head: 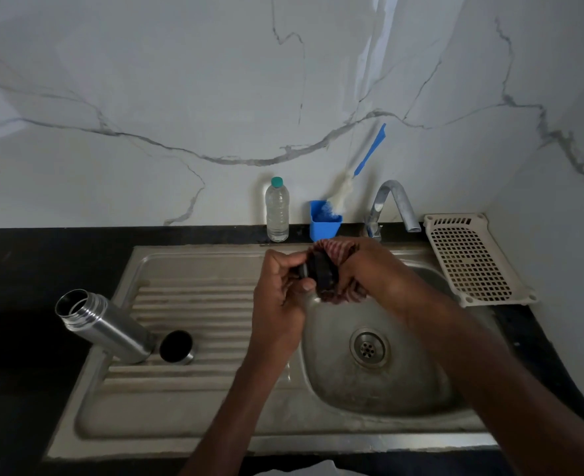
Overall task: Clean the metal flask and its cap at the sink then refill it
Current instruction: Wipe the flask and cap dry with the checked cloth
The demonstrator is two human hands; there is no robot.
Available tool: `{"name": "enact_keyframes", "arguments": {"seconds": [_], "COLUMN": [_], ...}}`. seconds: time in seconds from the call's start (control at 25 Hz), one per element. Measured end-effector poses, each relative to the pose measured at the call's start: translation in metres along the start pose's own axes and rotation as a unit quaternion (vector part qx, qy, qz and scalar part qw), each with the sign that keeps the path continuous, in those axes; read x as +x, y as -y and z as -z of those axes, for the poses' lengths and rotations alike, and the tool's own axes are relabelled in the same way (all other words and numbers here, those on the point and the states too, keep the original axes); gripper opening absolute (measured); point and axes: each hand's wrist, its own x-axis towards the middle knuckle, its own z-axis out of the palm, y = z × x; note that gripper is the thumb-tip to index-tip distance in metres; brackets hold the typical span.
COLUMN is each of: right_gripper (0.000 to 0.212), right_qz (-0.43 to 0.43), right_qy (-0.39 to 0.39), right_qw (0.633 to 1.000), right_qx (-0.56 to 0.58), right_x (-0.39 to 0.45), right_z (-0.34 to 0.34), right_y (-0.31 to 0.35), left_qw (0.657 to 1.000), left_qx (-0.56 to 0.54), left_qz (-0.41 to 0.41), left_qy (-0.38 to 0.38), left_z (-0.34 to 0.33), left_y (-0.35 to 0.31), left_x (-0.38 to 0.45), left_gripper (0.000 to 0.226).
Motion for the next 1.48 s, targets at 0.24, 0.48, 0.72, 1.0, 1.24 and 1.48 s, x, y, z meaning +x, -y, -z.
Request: {"name": "enact_keyframes", "arguments": {"seconds": [0.24, 0.48, 0.72, 1.0, 1.24, 1.48], "right_gripper": [0.05, 0.037, 0.067, 0.045, 0.047, 0.085], "right_qz": [-0.092, -0.036, 0.189, -0.057, -0.011, 0.242], "right_qy": [0.101, -0.09, -0.16, 0.053, -0.06, -0.145], "right_qw": [0.877, 0.934, 0.967, 0.924, 0.945, 0.91], "right_qx": [0.461, 0.343, -0.067, 0.375, 0.321, -0.305], "right_x": [-0.012, -0.022, -0.012, -0.026, -0.041, -0.029], "right_z": [-0.026, -0.03, -0.045, -0.041, -0.048, -0.046], "right_y": [-0.027, -0.052, -0.055, -0.034, -0.04, -0.051], "left_qw": [0.957, 0.948, 0.908, 0.962, 0.933, 0.984], "left_qx": [0.265, -0.161, -0.21, 0.247, 0.346, 0.064], "left_qz": [-0.077, 0.272, 0.362, 0.098, 0.093, 0.166], "left_qy": [-0.091, -0.027, -0.011, -0.068, -0.03, -0.012], "left_z": [-0.001, 0.017, -0.007, 0.0, 0.025, 0.002], "left_y": [-0.003, 0.01, 0.002, -0.005, 0.015, -0.006], "left_x": [0.012, 0.017, 0.005, 0.008, 0.016, 0.007], "left_gripper": [0.04, 0.008, 0.021, 0.036, 0.023, 0.029]}}
